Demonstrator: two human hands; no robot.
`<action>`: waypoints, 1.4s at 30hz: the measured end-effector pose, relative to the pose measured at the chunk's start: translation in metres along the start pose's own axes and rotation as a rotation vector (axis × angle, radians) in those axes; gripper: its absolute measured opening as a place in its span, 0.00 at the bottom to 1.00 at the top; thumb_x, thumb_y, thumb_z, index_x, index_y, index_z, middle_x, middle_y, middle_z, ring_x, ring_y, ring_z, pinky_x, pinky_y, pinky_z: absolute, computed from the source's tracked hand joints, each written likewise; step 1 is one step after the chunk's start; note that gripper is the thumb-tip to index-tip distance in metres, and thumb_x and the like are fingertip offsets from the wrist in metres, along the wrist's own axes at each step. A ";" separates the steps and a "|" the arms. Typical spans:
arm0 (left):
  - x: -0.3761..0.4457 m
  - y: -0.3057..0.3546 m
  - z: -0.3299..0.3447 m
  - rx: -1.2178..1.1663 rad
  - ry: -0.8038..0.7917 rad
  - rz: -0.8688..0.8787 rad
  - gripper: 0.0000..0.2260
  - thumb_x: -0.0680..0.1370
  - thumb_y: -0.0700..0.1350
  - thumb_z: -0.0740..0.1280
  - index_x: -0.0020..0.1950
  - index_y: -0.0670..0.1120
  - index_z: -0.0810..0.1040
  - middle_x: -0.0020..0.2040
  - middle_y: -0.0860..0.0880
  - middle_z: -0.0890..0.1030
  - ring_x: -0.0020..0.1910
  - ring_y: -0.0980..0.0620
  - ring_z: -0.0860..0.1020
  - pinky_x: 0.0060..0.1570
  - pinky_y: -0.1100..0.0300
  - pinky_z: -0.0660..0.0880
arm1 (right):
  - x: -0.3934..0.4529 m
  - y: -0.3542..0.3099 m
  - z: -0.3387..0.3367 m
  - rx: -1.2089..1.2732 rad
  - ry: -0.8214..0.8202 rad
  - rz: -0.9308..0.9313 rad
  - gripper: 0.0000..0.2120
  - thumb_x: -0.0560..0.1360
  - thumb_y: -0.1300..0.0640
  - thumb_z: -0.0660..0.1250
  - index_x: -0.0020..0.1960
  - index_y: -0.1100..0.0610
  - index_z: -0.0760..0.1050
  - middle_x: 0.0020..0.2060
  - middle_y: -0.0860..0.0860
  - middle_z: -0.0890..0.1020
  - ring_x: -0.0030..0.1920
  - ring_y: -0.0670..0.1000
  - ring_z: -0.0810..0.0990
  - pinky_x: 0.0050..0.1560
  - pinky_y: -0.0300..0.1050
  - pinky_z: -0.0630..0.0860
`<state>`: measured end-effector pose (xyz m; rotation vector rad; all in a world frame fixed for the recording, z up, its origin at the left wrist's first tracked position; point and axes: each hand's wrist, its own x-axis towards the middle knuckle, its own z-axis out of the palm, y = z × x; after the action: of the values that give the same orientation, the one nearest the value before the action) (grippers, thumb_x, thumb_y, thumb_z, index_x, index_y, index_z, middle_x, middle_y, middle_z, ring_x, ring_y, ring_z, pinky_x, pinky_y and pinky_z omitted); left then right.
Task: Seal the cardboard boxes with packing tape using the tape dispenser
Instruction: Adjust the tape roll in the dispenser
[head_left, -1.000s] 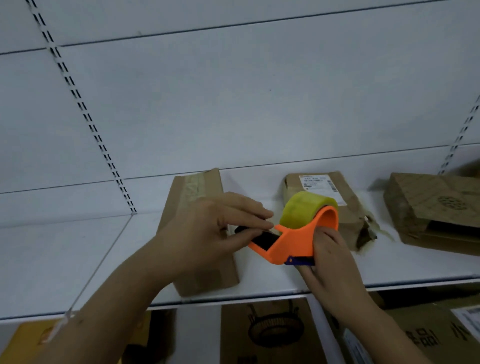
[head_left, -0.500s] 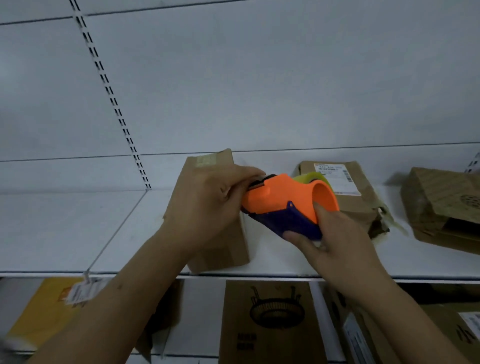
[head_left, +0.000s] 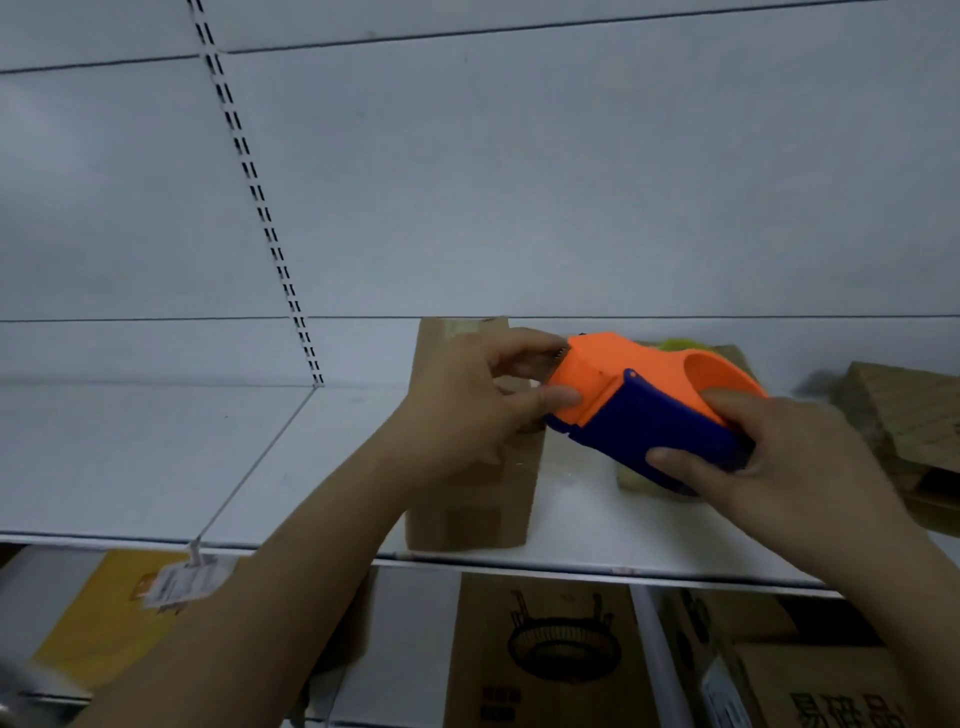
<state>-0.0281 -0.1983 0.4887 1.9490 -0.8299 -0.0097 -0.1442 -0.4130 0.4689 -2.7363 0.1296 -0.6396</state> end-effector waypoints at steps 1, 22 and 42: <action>0.004 -0.004 0.002 -0.037 -0.013 -0.030 0.17 0.74 0.44 0.75 0.62 0.50 0.80 0.53 0.56 0.83 0.53 0.60 0.82 0.54 0.62 0.80 | 0.002 0.000 -0.003 -0.033 -0.015 0.011 0.18 0.67 0.33 0.64 0.43 0.47 0.74 0.29 0.45 0.77 0.32 0.46 0.75 0.32 0.46 0.70; 0.032 -0.005 -0.041 -0.429 0.651 -0.002 0.21 0.74 0.42 0.75 0.65 0.40 0.75 0.56 0.48 0.83 0.52 0.53 0.84 0.46 0.58 0.82 | 0.026 -0.056 0.087 0.824 0.031 0.295 0.24 0.74 0.39 0.67 0.67 0.47 0.70 0.60 0.43 0.77 0.55 0.42 0.77 0.52 0.37 0.75; 0.051 0.022 -0.079 -0.299 0.277 -0.058 0.18 0.74 0.41 0.75 0.62 0.40 0.78 0.55 0.45 0.83 0.49 0.50 0.84 0.49 0.53 0.82 | 0.058 -0.015 0.093 0.975 -0.190 0.442 0.24 0.72 0.41 0.71 0.64 0.47 0.74 0.55 0.46 0.79 0.52 0.47 0.79 0.48 0.43 0.76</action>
<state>0.0262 -0.1714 0.5641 1.6456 -0.5536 0.0946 -0.0504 -0.3810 0.4196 -1.7273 0.2787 -0.2104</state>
